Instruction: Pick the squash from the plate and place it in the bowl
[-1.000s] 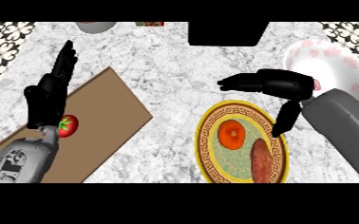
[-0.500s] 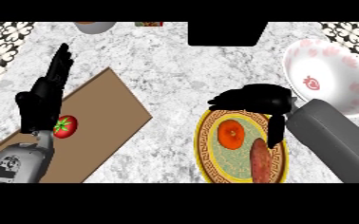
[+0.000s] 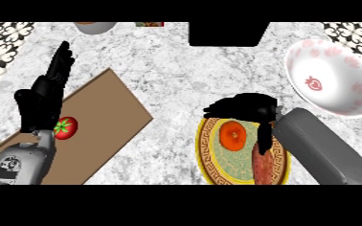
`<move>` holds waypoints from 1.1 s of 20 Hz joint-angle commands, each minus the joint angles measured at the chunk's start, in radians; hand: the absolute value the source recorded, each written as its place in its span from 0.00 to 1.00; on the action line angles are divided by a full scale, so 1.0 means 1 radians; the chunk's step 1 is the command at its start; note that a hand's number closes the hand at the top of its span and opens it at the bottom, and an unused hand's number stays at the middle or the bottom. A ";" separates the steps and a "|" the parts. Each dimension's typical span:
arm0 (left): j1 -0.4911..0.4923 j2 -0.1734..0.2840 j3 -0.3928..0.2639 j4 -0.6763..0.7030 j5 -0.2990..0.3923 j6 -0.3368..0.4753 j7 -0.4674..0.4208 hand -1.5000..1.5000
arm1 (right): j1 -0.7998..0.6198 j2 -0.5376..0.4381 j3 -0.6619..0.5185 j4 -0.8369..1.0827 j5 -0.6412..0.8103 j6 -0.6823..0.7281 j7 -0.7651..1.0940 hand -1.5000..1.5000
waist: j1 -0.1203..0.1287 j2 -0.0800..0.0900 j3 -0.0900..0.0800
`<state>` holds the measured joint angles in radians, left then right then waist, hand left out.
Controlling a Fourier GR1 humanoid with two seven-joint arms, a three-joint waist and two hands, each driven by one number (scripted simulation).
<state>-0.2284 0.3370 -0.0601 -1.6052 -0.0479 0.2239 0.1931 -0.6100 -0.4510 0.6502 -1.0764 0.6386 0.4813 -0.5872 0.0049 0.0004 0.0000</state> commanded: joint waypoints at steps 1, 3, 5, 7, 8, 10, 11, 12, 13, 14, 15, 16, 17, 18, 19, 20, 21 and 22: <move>0.015 -0.036 0.011 0.027 -0.029 -0.004 -0.031 0.50 | 0.029 0.031 -0.027 0.011 0.070 0.037 -0.019 0.00 | -0.002 0.000 0.000; -0.035 -0.056 0.008 0.049 -0.056 0.008 -0.015 0.50 | 0.039 0.043 -0.031 0.067 0.114 -0.022 -0.089 0.00 | -0.002 0.001 0.000; -0.048 -0.042 0.023 0.074 -0.053 -0.025 -0.017 0.50 | 0.024 0.095 -0.039 0.086 0.135 -0.012 -0.068 0.00 | -0.001 0.001 0.000; -0.010 -0.074 0.004 0.009 -0.066 -0.007 0.007 0.50 | 0.021 0.105 -0.052 0.138 0.162 -0.038 -0.106 0.00 | 0.002 0.001 0.000; -0.045 -0.047 0.047 0.044 -0.046 -0.028 0.004 0.50 | 0.061 0.130 -0.044 0.104 0.166 -0.041 -0.048 0.00 | -0.002 0.000 0.000; -0.002 -0.053 0.029 0.034 -0.069 -0.020 -0.033 0.50 | 0.043 0.157 0.009 0.143 0.232 -0.099 -0.080 1.00 | 0.002 0.001 0.000; -0.017 -0.040 0.059 0.046 -0.029 -0.059 -0.031 0.50 | 0.035 0.130 -0.009 0.144 0.234 -0.102 -0.140 1.00 | 0.001 0.001 0.000; 0.028 -0.087 -0.004 -0.010 -0.086 -0.003 -0.013 0.50 | 0.001 0.127 -0.024 0.197 0.249 -0.164 -0.183 1.00 | 0.007 0.002 0.001; -0.029 -0.062 0.041 0.049 -0.060 -0.035 -0.031 0.50 | 0.023 0.198 -0.017 0.173 0.253 -0.156 -0.113 1.00 | 0.001 0.002 0.000; 0.057 -0.061 0.039 -0.003 -0.054 -0.041 -0.044 0.50 | -0.001 0.117 -0.061 0.181 0.243 -0.153 -0.201 1.00 | 0.005 0.001 0.000; 0.040 -0.093 0.013 0.012 -0.079 -0.019 -0.038 0.50 | -0.007 0.179 -0.052 0.231 0.264 -0.188 -0.183 1.00 | 0.006 0.002 0.000; -0.010 -0.068 0.038 0.018 -0.067 -0.037 -0.008 0.50 | 0.028 0.166 -0.036 0.242 0.280 -0.230 -0.222 1.00 | 0.003 0.002 0.001; -0.004 -0.048 0.058 -0.018 -0.057 -0.052 0.022 0.50 | 0.006 0.166 -0.063 0.225 0.267 -0.176 -0.218 1.00 | 0.003 0.001 0.000; 0.038 -0.067 0.050 -0.005 -0.049 -0.056 -0.048 0.50 | 0.031 0.176 -0.071 0.231 0.262 -0.202 -0.220 1.00 | 0.003 0.001 0.000; 0.062 -0.075 0.025 -0.022 -0.079 -0.048 -0.029 0.50 | -0.022 0.203 -0.096 0.227 0.253 -0.164 -0.201 1.00 | 0.004 0.000 0.000; 0.051 -0.074 0.039 -0.030 -0.077 -0.044 -0.004 0.50 | 0.057 0.189 -0.071 0.206 0.273 -0.200 -0.209 1.00 | 0.000 0.000 0.000; 0.016 -0.057 0.048 -0.013 -0.077 -0.062 -0.015 0.50 | 0.040 0.175 -0.081 0.185 0.262 -0.165 -0.239 1.00 | -0.002 0.000 0.000; 0.018 -0.066 0.048 -0.030 -0.082 -0.048 0.017 0.50 | -0.016 0.217 -0.100 0.320 0.276 -0.216 -0.263 1.00 | 0.008 0.003 0.001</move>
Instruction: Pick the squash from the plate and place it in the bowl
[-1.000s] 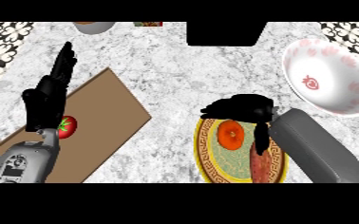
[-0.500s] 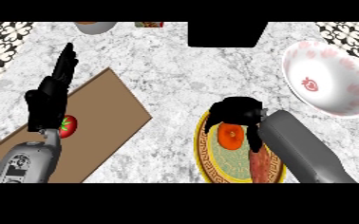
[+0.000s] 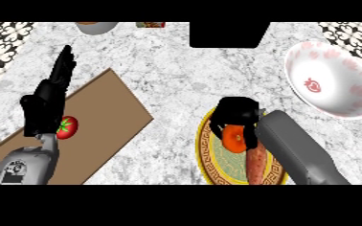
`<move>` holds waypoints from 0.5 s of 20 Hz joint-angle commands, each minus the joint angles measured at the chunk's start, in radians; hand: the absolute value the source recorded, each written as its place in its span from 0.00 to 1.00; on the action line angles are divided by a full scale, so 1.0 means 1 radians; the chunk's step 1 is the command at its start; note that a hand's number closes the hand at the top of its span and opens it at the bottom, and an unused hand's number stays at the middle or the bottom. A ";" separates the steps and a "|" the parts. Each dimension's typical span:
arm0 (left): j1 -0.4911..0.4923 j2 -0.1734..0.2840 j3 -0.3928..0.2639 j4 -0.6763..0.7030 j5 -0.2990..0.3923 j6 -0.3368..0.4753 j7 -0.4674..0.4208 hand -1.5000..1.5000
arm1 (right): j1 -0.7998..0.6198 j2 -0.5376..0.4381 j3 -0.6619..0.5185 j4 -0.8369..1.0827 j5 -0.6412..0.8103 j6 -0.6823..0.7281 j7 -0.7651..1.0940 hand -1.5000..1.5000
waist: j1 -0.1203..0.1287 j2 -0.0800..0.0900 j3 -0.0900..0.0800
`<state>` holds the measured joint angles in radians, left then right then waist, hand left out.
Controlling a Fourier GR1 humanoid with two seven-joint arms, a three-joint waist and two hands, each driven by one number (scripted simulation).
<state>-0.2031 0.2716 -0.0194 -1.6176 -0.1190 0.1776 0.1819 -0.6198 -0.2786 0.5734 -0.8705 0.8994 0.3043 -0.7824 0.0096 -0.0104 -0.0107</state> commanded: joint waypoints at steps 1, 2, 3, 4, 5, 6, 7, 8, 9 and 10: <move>0.051 -0.003 -0.004 -0.075 -0.011 -0.007 0.029 0.50 | 0.081 -0.054 -0.020 -0.105 -0.017 0.048 -0.065 1.00 | -0.011 0.007 0.011; -0.008 -0.029 0.009 0.008 -0.008 0.009 0.011 0.50 | 0.038 0.029 -0.018 0.035 0.010 -0.022 -0.076 1.00 | -0.004 0.012 0.011; -0.040 -0.020 0.015 0.048 -0.023 0.004 0.000 0.50 | 0.007 0.007 -0.046 0.005 -0.003 0.004 -0.099 1.00 | -0.007 0.012 0.011; 0.005 -0.026 0.012 0.045 -0.028 0.010 -0.051 0.50 | 0.063 -0.053 -0.052 -0.065 -0.022 -0.015 -0.144 1.00 | -0.012 0.010 0.011; 0.012 0.010 0.026 -0.062 0.017 -0.044 0.051 0.50 | 0.095 -0.012 -0.042 -0.069 -0.009 -0.052 -0.111 1.00 | -0.006 0.009 0.011; -0.042 -0.005 0.035 0.053 -0.005 -0.013 -0.024 0.50 | 0.050 0.089 -0.095 -0.048 -0.033 -0.017 0.124 1.00 | -0.015 0.010 0.010; 0.034 -0.022 0.006 0.024 -0.028 0.009 -0.039 0.50 | 0.036 0.122 -0.165 -0.032 -0.067 -0.001 0.289 1.00 | -0.021 0.004 0.009; -0.002 -0.005 0.027 0.007 0.003 -0.011 0.017 0.50 | 0.064 0.173 -0.207 -0.001 -0.073 -0.059 0.404 1.00 | -0.030 0.001 0.009; 0.014 0.003 0.043 0.020 -0.002 -0.002 -0.003 0.50 | 0.064 0.181 -0.254 0.017 -0.081 -0.081 0.497 1.00 | -0.039 0.000 0.007; 0.018 0.000 0.039 0.015 -0.012 0.008 -0.007 0.50 | 0.066 0.197 -0.299 0.031 -0.088 -0.120 0.580 1.00 | -0.048 -0.003 0.007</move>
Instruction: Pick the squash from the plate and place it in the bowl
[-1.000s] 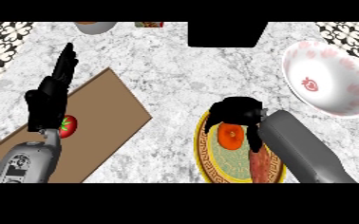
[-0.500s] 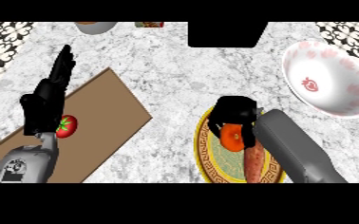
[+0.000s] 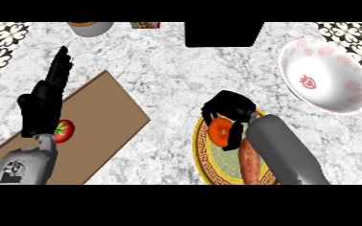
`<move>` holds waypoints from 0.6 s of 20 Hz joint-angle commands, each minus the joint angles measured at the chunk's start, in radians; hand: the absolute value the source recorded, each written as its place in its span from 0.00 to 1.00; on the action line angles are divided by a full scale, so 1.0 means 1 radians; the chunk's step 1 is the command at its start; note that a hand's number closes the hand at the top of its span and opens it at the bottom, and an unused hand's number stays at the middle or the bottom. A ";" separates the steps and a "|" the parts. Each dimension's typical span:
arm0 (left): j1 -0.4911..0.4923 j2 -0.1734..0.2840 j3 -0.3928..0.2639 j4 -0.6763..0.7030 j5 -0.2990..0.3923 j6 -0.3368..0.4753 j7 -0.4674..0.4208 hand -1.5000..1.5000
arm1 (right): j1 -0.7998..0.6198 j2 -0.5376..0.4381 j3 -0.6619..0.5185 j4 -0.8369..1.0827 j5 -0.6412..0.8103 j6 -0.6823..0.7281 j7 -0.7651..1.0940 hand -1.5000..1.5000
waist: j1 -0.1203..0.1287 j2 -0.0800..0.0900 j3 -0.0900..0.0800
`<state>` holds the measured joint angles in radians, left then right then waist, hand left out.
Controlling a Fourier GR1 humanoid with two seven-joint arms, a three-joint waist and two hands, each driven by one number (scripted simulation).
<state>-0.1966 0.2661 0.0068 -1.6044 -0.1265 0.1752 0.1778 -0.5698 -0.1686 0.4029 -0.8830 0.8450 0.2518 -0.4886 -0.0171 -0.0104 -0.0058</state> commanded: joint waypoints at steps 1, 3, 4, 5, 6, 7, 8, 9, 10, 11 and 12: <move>0.009 0.004 0.014 -0.005 0.002 0.007 0.007 0.50 | 0.042 0.103 -0.159 0.054 -0.038 -0.112 0.357 1.00 | -0.039 -0.007 0.002; 0.013 0.005 0.011 0.002 0.003 0.002 0.001 0.50 | 0.031 0.163 -0.198 0.029 -0.045 -0.190 0.517 1.00 | -0.029 -0.009 0.001; 0.010 0.009 0.006 -0.003 -0.003 -0.002 -0.006 0.50 | 0.010 0.164 -0.224 -0.004 -0.098 -0.238 0.563 1.00 | -0.003 -0.006 0.004; 0.000 0.009 0.009 0.008 0.011 -0.013 0.005 0.50 | 0.003 0.165 -0.241 -0.031 -0.119 -0.302 0.611 1.00 | -0.003 -0.004 0.005; -0.011 -0.003 -0.008 -0.001 -0.001 -0.006 0.008 0.50 | -0.013 0.166 -0.234 -0.075 -0.154 -0.348 0.654 1.00 | 0.006 -0.009 0.007; -0.009 -0.007 -0.015 -0.003 0.001 -0.010 0.009 0.50 | -0.049 0.166 -0.241 -0.103 -0.161 -0.408 0.711 1.00 | 0.020 -0.008 0.006; -0.026 0.005 -0.002 0.005 0.009 -0.018 0.020 0.50 | -0.063 0.167 -0.228 -0.132 -0.166 -0.462 0.768 1.00 | 0.023 -0.007 0.006; -0.002 -0.003 -0.019 -0.003 0.005 -0.023 0.012 0.50 | -0.081 0.167 -0.222 -0.166 -0.179 -0.506 0.825 1.00 | 0.032 -0.010 0.005; -0.009 -0.007 -0.012 0.005 -0.001 -0.009 0.004 0.50 | -0.084 0.167 -0.206 -0.201 -0.177 -0.555 0.885 1.00 | 0.024 -0.011 0.004; -0.028 -0.019 -0.025 0.000 -0.010 -0.001 0.015 0.50 | -0.089 0.168 -0.176 -0.225 -0.162 -0.610 0.946 1.00 | 0.020 -0.011 0.005; -0.033 0.002 -0.005 0.004 0.003 -0.016 0.018 0.50 | -0.094 0.168 -0.163 -0.235 -0.131 -0.679 1.004 1.00 | 0.024 -0.007 0.004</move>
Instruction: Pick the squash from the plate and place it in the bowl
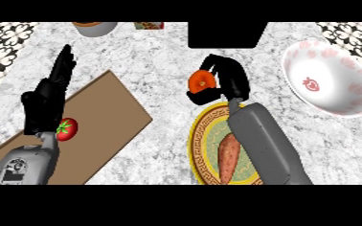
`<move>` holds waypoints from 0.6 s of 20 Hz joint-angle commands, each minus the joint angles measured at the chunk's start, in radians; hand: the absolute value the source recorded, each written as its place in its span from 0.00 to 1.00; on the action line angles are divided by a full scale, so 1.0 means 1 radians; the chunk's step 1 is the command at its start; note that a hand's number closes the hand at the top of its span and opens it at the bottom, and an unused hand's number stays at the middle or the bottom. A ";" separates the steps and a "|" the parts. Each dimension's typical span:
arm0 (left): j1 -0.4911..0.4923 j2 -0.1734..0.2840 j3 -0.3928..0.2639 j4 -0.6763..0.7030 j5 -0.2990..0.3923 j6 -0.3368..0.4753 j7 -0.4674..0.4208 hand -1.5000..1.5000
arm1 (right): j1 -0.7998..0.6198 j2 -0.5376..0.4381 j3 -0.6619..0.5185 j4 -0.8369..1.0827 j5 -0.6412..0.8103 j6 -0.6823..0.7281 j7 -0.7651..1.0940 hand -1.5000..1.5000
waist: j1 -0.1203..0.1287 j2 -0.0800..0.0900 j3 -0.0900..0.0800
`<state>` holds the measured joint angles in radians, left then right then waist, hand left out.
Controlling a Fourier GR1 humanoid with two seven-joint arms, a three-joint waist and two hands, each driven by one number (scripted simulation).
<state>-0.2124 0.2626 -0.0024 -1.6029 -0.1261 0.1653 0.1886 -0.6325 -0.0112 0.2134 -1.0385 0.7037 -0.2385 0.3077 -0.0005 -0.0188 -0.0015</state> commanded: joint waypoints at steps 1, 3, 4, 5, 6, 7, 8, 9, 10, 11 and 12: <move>0.023 -0.012 -0.012 0.013 -0.008 0.001 -0.015 0.50 | -0.067 0.011 0.051 -0.113 0.036 -0.194 0.298 1.00 | 0.007 0.000 -0.001; -0.001 -0.006 -0.004 0.015 -0.008 0.002 0.003 0.50 | -0.058 0.011 0.113 -0.126 0.137 -0.270 0.444 1.00 | -0.002 0.001 -0.002; 0.004 -0.001 0.001 -0.010 -0.003 -0.002 0.017 0.50 | -0.071 0.011 0.116 -0.156 0.183 -0.261 0.518 1.00 | -0.007 0.000 -0.001; 0.017 0.000 0.024 0.035 0.009 -0.002 -0.036 0.50 | -0.056 0.011 0.164 -0.178 0.228 -0.256 0.591 1.00 | -0.011 0.005 -0.002; 0.000 0.006 0.016 0.005 -0.001 -0.003 0.000 0.50 | -0.092 0.011 0.116 -0.182 0.267 -0.269 0.638 1.00 | -0.010 0.006 -0.001; 0.002 0.011 0.027 0.022 0.008 -0.013 -0.039 0.50 | -0.087 0.011 0.168 -0.189 0.275 -0.304 0.707 1.00 | 0.000 0.011 0.000; 0.016 -0.019 -0.003 -0.006 -0.016 0.009 -0.018 0.50 | -0.064 0.011 0.129 -0.222 0.324 -0.263 0.690 1.00 | -0.007 0.012 0.001; 0.025 -0.012 0.013 -0.022 -0.001 0.001 -0.016 0.50 | -0.008 0.011 0.131 -0.295 0.359 -0.247 0.708 1.00 | -0.012 0.011 0.001; 0.014 0.030 0.050 0.001 0.013 -0.026 -0.020 0.50 | -0.014 -0.018 0.081 -0.299 0.344 -0.252 0.684 1.00 | -0.010 0.013 0.001; 0.012 -0.021 0.008 0.006 -0.017 0.007 -0.007 0.50 | 0.052 -0.061 0.063 -0.348 0.301 -0.235 0.625 1.00 | -0.012 0.015 0.002; 0.004 0.014 0.023 -0.059 -0.004 -0.019 0.046 0.50 | -0.002 -0.026 0.042 -0.328 0.348 -0.259 0.679 1.00 | -0.003 0.014 0.002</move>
<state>-0.2025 0.2640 0.0155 -1.6139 -0.1289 0.1586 0.1878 -0.6483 -0.0265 0.2985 -1.2994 0.9930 -0.4723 0.9027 -0.0074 -0.0079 -0.0009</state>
